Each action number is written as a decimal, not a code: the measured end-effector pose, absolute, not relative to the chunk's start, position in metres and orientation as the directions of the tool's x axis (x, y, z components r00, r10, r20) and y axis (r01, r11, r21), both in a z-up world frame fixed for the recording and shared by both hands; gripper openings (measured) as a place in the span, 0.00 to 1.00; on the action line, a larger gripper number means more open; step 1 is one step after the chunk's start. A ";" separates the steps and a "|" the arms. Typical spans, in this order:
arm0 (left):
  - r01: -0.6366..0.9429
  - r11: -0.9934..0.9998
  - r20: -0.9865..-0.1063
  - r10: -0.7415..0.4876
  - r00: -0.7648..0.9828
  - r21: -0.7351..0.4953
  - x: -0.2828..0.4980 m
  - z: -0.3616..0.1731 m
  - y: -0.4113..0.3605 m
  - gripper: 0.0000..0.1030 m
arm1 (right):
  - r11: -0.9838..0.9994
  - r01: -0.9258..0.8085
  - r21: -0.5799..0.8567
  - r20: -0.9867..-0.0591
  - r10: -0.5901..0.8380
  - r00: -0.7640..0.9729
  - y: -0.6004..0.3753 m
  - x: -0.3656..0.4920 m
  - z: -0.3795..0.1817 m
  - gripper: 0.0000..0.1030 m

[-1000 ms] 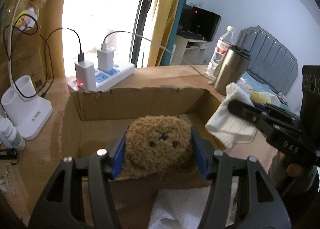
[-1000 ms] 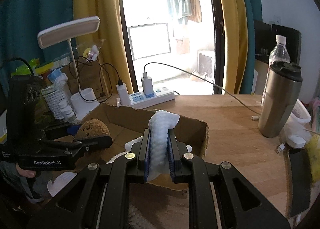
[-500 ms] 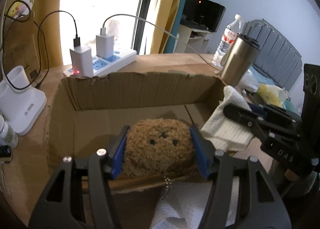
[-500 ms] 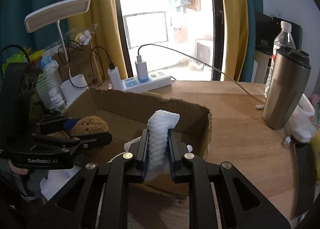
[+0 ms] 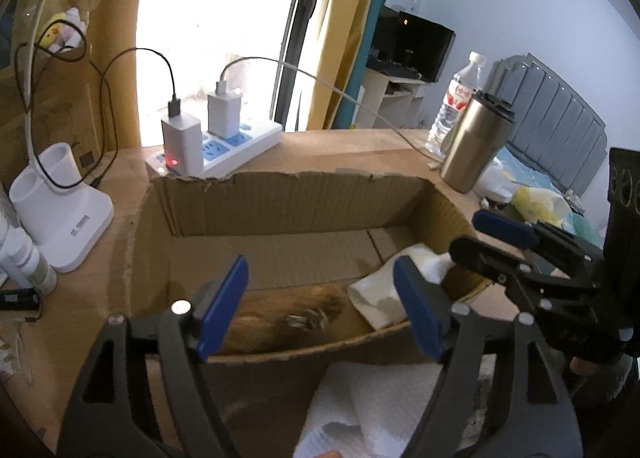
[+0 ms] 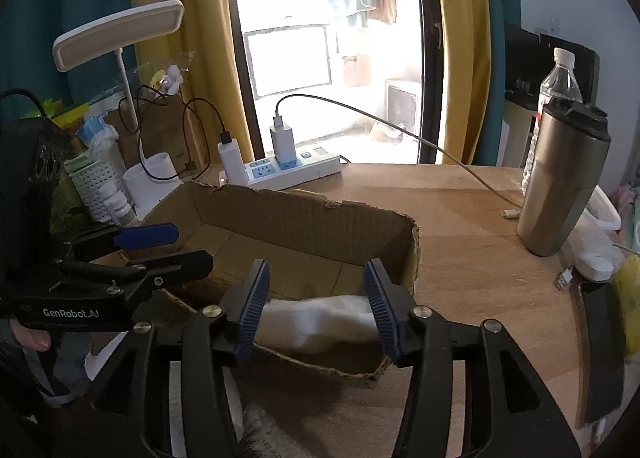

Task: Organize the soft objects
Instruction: 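Open both grippers to drop the bear plush and towel into the box, then move both grippers back toward the remaining items on the desk, then grasp the grey dotted glove with the left gripper while the right gripper grasps the tissue pack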

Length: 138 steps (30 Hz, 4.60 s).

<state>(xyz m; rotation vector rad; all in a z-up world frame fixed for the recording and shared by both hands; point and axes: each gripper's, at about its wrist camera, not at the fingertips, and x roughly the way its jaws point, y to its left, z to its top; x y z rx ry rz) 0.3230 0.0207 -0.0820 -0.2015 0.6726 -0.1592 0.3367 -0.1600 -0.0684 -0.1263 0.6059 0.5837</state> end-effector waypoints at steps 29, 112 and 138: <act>0.090 0.971 -0.529 -0.197 0.826 -0.221 0.242 -0.048 0.023 0.80 | 0.842 -0.538 0.028 -0.515 0.473 0.715 -0.175 0.262 -0.037 0.59; 0.047 0.965 -0.620 -0.203 0.757 -0.259 0.138 -0.133 0.031 0.80 | 0.830 -0.548 0.101 -0.676 0.461 0.574 -0.152 0.167 -0.128 0.69; 0.123 0.976 -0.672 -0.214 0.709 -0.181 0.143 -0.138 -0.024 0.80 | 0.799 -0.576 0.172 -0.624 0.541 0.564 -0.186 0.157 -0.128 0.52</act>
